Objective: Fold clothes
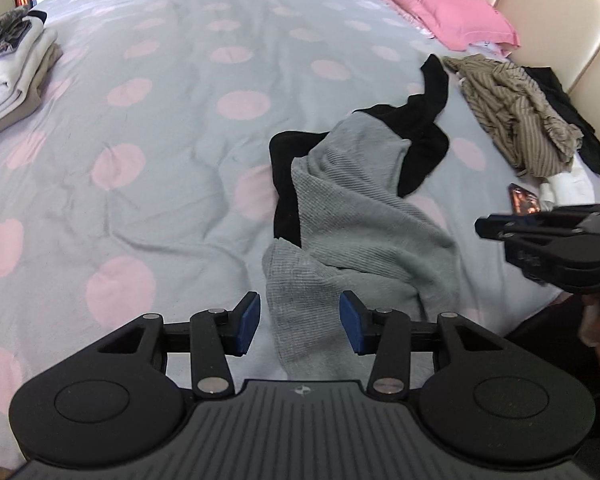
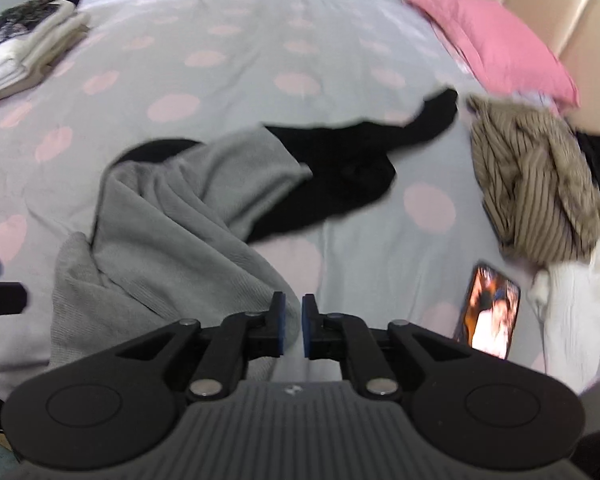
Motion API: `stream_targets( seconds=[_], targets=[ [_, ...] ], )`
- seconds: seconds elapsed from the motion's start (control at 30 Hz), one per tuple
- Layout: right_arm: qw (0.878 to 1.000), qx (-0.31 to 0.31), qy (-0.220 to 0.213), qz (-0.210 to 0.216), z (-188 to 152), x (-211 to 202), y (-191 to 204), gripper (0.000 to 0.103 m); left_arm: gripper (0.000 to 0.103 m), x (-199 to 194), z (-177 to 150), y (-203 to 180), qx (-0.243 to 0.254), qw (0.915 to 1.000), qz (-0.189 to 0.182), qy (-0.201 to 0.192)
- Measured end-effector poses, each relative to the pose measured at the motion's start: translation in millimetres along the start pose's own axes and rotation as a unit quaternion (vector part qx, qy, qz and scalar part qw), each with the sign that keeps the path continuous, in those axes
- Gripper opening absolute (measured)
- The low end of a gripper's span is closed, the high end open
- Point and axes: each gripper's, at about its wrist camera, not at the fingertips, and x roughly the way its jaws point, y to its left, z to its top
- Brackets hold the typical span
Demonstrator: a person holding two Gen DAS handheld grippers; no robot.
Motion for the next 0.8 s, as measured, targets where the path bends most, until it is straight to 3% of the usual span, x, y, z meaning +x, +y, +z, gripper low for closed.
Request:
stream_targets(
  seconds=[0.23, 0.37, 0.7, 0.8],
  targets=[
    [0.995, -0.051, -0.008, 0.088, 6, -1, 35, 0.012, 0.041, 21, 4, 6, 0.004, 0.9999, 0.001, 0.014],
    [0.989, -0.077, 0.005, 0.127, 7, 6, 56, 0.020, 0.039, 30, 7, 9, 0.000, 0.9998, -0.008, 0.021],
    [0.985, -0.112, 0.037, 0.127, 13, 40, 72, 0.026, 0.036, 58, 8, 25, -0.015, 0.9984, -0.006, 0.053],
    [0.985, -0.118, 0.042, 0.121, 13, 50, 74, 0.023, 0.035, 64, 6, 28, -0.028, 0.9976, -0.015, 0.061]
  ],
)
